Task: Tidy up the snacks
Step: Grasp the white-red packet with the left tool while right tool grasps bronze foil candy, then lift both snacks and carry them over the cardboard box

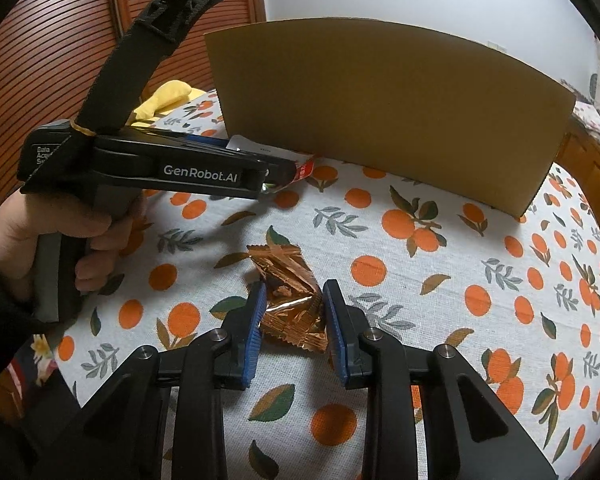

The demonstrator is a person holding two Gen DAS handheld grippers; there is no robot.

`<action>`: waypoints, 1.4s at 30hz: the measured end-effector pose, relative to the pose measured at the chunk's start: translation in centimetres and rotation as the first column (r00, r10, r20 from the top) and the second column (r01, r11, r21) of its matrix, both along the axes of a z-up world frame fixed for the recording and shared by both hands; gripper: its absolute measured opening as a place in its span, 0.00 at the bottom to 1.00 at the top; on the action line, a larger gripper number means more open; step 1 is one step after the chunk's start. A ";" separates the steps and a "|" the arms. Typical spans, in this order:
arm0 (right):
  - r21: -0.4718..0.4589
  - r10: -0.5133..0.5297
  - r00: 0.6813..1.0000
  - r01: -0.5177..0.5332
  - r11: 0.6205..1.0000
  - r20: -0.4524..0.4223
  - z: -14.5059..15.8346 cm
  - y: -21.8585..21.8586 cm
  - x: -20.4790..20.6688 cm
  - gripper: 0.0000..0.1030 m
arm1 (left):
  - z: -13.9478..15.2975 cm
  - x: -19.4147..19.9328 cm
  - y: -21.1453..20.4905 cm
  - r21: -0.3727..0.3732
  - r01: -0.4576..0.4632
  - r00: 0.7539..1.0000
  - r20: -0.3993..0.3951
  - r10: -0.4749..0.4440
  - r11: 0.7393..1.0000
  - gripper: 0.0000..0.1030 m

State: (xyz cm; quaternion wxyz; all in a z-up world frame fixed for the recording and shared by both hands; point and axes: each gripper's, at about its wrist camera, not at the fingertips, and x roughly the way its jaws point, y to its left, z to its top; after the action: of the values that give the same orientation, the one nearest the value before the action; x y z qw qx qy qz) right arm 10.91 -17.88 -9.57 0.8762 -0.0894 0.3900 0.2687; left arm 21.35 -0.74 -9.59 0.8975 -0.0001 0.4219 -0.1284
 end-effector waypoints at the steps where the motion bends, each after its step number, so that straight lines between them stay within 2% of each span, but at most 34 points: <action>1: -0.006 0.003 1.000 -0.003 1.000 -0.002 0.0 0.1 0.0 0.27 | 0.0 0.0 -0.1 -0.005 0.005 1.000 0.001 -0.005 1.000 0.52; 7: -0.003 0.002 1.000 -0.002 1.000 -0.003 0.0 0.2 0.0 0.27 | 0.5 -1.4 0.7 -0.087 0.040 0.999 0.024 -0.038 0.995 0.30; 12: -0.005 0.004 1.000 -0.004 1.000 -0.001 -0.1 0.3 0.0 0.27 | 1.1 -2.9 1.2 -0.107 0.060 0.997 0.061 -0.053 0.992 0.22; 16: 0.000 0.009 1.000 -0.009 1.000 -0.001 -0.1 0.2 -0.1 0.27 | 1.4 -4.5 1.6 -0.100 0.050 0.995 0.093 -0.041 0.994 0.21; 21: -0.001 0.008 1.000 -0.008 1.000 0.001 0.0 0.2 -0.1 0.26 | 2.0 -6.0 2.1 -0.127 0.046 0.993 0.113 -0.032 0.991 0.21; 29: -0.008 0.022 1.000 -0.022 1.000 0.019 0.3 0.5 -0.5 0.21 | 2.7 -7.5 3.0 -0.130 0.033 0.990 0.139 -0.015 0.991 0.21; 36: 0.019 0.011 1.000 -0.012 1.000 0.021 0.7 0.0 -0.3 0.20 | 3.1 -8.3 3.4 -0.136 0.035 0.987 0.158 -0.014 0.990 0.21; 42: 0.021 0.002 0.999 -0.003 1.000 0.040 1.2 -0.4 -0.5 0.20 | 4.6 -8.9 3.3 -0.137 0.047 0.980 0.196 -0.019 0.990 0.21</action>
State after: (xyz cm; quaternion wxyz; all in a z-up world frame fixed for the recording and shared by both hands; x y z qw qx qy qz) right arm 10.43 -18.25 -8.33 0.8845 -0.0858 0.3693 0.2720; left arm 12.43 2.58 -5.03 0.9299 -0.0438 0.3222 -0.1721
